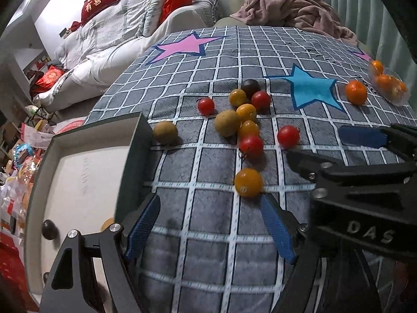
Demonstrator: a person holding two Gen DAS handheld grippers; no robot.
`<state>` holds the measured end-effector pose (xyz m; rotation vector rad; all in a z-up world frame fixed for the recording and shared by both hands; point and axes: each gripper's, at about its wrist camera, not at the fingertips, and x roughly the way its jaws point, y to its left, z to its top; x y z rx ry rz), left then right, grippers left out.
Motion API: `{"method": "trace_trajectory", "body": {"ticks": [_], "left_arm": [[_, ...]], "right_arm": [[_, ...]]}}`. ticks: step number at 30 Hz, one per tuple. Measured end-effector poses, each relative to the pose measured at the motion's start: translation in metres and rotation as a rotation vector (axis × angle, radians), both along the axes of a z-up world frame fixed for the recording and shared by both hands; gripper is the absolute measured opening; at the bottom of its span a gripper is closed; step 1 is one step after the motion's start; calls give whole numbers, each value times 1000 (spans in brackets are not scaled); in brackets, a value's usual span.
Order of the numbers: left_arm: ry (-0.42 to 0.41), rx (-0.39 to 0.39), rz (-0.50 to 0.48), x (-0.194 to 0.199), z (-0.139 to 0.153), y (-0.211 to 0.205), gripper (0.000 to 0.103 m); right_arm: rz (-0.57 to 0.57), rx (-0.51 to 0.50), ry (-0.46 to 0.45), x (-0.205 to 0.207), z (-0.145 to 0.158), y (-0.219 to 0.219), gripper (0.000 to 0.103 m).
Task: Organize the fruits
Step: 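Grasp a red cherry tomato with the right tool while the left grasps an orange one, then carry both tomatoes to the tray and open the right tool over it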
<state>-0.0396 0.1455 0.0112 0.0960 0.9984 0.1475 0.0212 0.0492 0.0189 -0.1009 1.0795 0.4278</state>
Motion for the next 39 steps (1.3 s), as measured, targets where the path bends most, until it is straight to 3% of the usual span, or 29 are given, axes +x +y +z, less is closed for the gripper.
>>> {"method": "trace_trajectory", "body": {"ticks": [6,8,9,11,14,16,18,21,39], "left_arm": [[-26,6,6,10,-3,-3,80],[-32,9,9,13,-3,-4,80],[-34,6,11,13,-3,-4,80],[-30,-12,20,13,-4,-2,80],[-26,-59,16,13,-3,0,63],[-23,-68,16,13,-3,-2,58],[-19,-94,0,13,-2,-5,40],[-13,-100,-29,13,-2,-12,24],[37,-194,-44,-39,1,1,24]], "right_arm": [[55,-20,-22,7,-4,18,54],[71,-47,-37,6,-4,23,32],[79,-46,-39,6,-3,25,28],[77,-25,-34,5,-3,23,28],[45,16,-22,3,-2,10,28],[19,47,-9,1,0,-1,28],[0,59,-7,-3,2,-11,28],[-18,69,-7,-10,5,-21,28],[-68,135,35,-76,9,-48,28]]}}
